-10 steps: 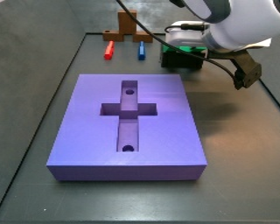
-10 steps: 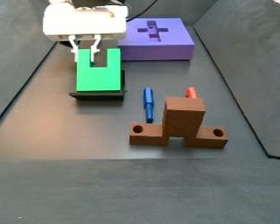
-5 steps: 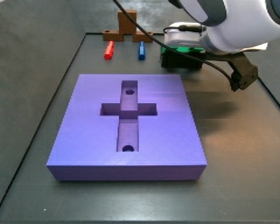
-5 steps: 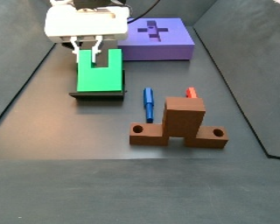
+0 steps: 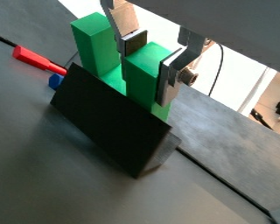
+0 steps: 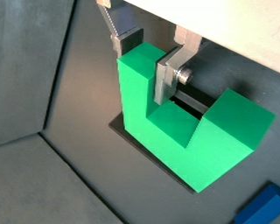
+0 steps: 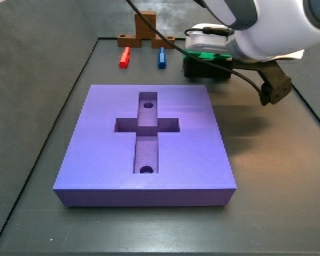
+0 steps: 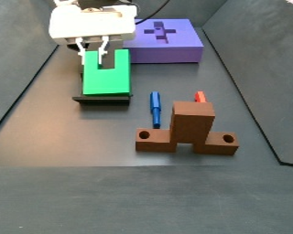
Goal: Pick up the green object. Move up. Place the green object on the fixture. Regrasp the green object. Move to above the board. Insert the green object.
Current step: Regrasp the green object, then move to above the board.
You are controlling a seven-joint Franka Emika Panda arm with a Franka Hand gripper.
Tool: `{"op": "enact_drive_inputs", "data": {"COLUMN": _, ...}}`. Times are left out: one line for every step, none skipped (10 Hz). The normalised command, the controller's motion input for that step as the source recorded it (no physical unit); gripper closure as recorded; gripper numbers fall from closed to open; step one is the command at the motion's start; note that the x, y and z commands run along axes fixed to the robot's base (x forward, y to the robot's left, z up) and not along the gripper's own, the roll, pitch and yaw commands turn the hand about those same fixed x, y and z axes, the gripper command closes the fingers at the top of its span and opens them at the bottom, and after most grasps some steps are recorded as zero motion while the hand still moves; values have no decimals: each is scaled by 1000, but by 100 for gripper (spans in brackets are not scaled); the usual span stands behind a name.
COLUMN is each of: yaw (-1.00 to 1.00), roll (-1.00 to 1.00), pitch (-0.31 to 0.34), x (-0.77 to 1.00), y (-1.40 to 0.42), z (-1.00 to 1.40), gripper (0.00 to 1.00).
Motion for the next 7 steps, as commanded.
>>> {"op": "enact_drive_inputs", "data": {"yaw": 0, "roll": 0, "pitch": 0, "x": 0, "y": 0, "z": 0, "gripper": 100}}
{"op": "enact_drive_inputs", "data": {"yaw": 0, "roll": 0, "pitch": 0, "x": 0, "y": 0, "z": 1400, "gripper": 100}}
{"op": "enact_drive_inputs", "data": {"yaw": -66, "roll": -12, "pitch": 6, "x": -4, "y": -10, "z": 1400, "gripper": 100}}
{"op": "enact_drive_inputs", "data": {"yaw": -73, "roll": -103, "pitch": 15, "x": -35, "y": -7, "z": 1400, "gripper": 100}}
{"op": "enact_drive_inputs", "data": {"yaw": -55, "roll": -79, "pitch": 24, "x": -39, "y": 9, "z": 1400, "gripper": 100}}
{"op": "enact_drive_inputs", "data": {"yaw": -43, "roll": -54, "pitch": 59, "x": -24, "y": -9, "z": 1400, "gripper": 100}}
{"op": "enact_drive_inputs", "data": {"yaw": -26, "roll": -28, "pitch": 90, "x": -23, "y": -16, "z": 1400, "gripper": 100}}
